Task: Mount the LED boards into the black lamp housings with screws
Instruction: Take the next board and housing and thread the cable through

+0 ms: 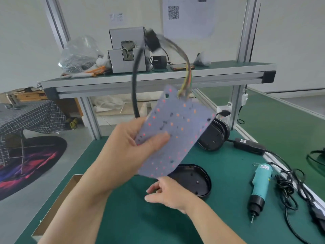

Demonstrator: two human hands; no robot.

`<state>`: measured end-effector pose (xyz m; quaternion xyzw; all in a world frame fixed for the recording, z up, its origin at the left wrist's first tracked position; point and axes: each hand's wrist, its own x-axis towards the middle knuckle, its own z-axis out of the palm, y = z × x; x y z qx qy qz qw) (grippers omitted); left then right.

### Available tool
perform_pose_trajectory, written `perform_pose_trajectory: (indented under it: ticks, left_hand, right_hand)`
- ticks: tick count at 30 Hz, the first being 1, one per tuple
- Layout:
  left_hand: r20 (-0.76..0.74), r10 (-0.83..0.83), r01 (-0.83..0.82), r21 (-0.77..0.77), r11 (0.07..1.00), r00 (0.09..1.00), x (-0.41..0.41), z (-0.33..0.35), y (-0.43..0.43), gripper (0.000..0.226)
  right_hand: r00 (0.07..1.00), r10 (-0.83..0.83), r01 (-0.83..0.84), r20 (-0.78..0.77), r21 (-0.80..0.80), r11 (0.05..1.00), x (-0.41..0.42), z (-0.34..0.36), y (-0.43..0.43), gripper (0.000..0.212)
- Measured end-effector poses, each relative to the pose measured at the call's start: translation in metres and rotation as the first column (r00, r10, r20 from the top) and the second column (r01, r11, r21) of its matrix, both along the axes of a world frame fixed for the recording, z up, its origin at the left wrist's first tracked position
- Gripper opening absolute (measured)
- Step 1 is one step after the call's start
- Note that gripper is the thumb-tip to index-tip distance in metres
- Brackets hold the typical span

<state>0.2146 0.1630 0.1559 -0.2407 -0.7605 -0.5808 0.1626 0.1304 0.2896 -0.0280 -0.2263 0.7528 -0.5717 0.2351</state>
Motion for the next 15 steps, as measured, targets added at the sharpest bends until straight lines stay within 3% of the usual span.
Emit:
perform_pose_trajectory:
  ticks: [2, 4, 5, 8, 11, 15]
  left_hand:
    - [-0.022, -0.06, 0.064, 0.218, 0.974, 0.998, -0.004, 0.004, 0.01, 0.017]
    - [-0.053, -0.121, 0.132, 0.416, 0.9, 0.991, -0.01, 0.005, 0.015, 0.019]
    - [-0.069, -0.148, 0.162, 0.499, 0.851, 0.987, -0.013, 0.005, 0.015, 0.02]
    - [-0.076, -0.194, 0.191, 0.695, 0.693, 0.978, -0.02, -0.001, 0.006, 0.026]
    - [0.081, -0.219, 0.061, 0.817, 0.573, 0.972, -0.028, -0.022, -0.012, 0.035]
    - [0.389, -0.318, -0.23, 0.869, 0.439, 0.864, -0.03, -0.074, -0.026, 0.043]
  right_hand:
    - [1.0, -0.002, 0.002, -0.03, -0.001, 1.0, 0.002, -0.004, -0.007, 0.048]
    - [0.995, -0.071, 0.062, -0.074, -0.119, 0.991, 0.002, -0.002, -0.01, 0.019]
    - [0.987, -0.143, 0.124, -0.079, -0.203, 0.971, 0.001, 0.001, -0.01, 0.016]
    - [0.916, -0.4, 0.343, -0.015, -0.487, 0.803, -0.01, 0.019, 0.001, 0.027]
    - [0.773, -0.627, 0.472, -0.094, -0.575, 0.669, -0.027, 0.047, 0.035, 0.027]
    - [0.614, -0.678, 0.529, -0.404, -0.428, 0.733, -0.036, 0.067, 0.076, 0.028]
